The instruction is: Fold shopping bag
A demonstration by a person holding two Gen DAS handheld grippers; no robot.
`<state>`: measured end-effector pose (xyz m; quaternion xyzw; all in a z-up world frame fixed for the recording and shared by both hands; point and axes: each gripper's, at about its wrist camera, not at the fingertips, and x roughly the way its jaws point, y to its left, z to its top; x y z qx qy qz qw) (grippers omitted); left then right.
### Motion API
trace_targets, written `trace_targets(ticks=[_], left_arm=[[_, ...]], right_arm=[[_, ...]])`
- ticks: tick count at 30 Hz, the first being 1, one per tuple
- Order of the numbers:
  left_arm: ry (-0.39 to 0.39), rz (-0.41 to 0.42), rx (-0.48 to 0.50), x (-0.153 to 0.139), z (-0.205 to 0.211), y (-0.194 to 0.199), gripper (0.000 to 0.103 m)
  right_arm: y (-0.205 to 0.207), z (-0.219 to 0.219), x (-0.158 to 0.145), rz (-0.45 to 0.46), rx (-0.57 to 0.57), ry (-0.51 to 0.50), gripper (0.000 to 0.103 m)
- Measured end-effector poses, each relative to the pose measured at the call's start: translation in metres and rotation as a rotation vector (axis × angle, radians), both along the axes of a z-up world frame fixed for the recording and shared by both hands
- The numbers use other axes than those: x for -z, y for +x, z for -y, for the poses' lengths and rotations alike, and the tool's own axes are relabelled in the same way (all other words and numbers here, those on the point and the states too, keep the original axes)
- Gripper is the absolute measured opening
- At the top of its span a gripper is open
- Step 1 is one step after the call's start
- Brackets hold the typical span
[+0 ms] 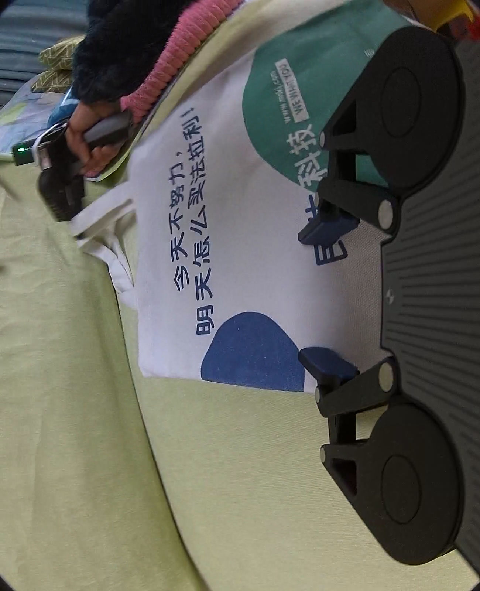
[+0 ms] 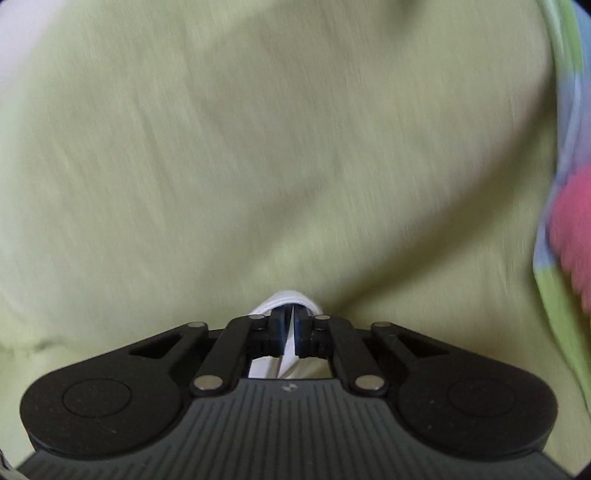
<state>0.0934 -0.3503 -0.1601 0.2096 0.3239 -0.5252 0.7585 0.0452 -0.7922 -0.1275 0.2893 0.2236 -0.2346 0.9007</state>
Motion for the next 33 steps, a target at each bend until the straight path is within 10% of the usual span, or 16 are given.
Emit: trace_targets(ticks=[5, 6, 7, 9, 12, 15, 20, 24, 28, 31, 33], left_arm=[[-0.004, 0.004, 0.007, 0.002, -0.001, -0.006, 0.069], [-0.007, 0.002, 0.010, 0.002, -0.003, -0.006, 0.069], [-0.011, 0.002, 0.012, 0.003, -0.004, -0.006, 0.069], [-0.020, 0.005, 0.013, 0.003, -0.006, -0.006, 0.069], [-0.029, 0.007, 0.010, 0.002, -0.006, -0.007, 0.070], [-0.030, 0.006, 0.004, 0.002, -0.005, -0.007, 0.070], [-0.028, 0.003, 0.012, 0.001, -0.005, -0.005, 0.071], [-0.032, 0.003, 0.029, 0.002, -0.007, -0.004, 0.071], [-0.035, 0.013, 0.032, 0.003, -0.009, -0.005, 0.073], [-0.034, 0.013, 0.027, 0.003, -0.009, -0.005, 0.074], [-0.030, 0.009, 0.019, 0.002, -0.010, -0.005, 0.074]], right_arm=[[-0.006, -0.035, -0.021, -0.098, -0.022, -0.092, 0.023], [-0.008, -0.043, -0.026, -0.121, -0.029, -0.112, 0.053], [-0.010, -0.051, -0.031, -0.144, -0.036, -0.132, 0.061], [-0.013, -0.066, -0.040, -0.191, -0.050, -0.172, 0.054], [-0.019, -0.090, -0.054, -0.260, -0.072, -0.232, 0.017], [0.000, -0.111, -0.060, -0.348, -0.146, -0.231, 0.012], [0.077, -0.092, -0.005, -0.624, -0.119, -0.055, 0.013], [0.115, -0.067, 0.009, -0.586, -0.053, -0.024, 0.016], [0.129, -0.076, -0.016, -0.355, 0.012, -0.179, 0.017], [0.129, -0.077, -0.009, -0.470, 0.017, -0.047, 0.032], [0.103, -0.107, -0.019, -0.457, -0.002, -0.129, 0.030]])
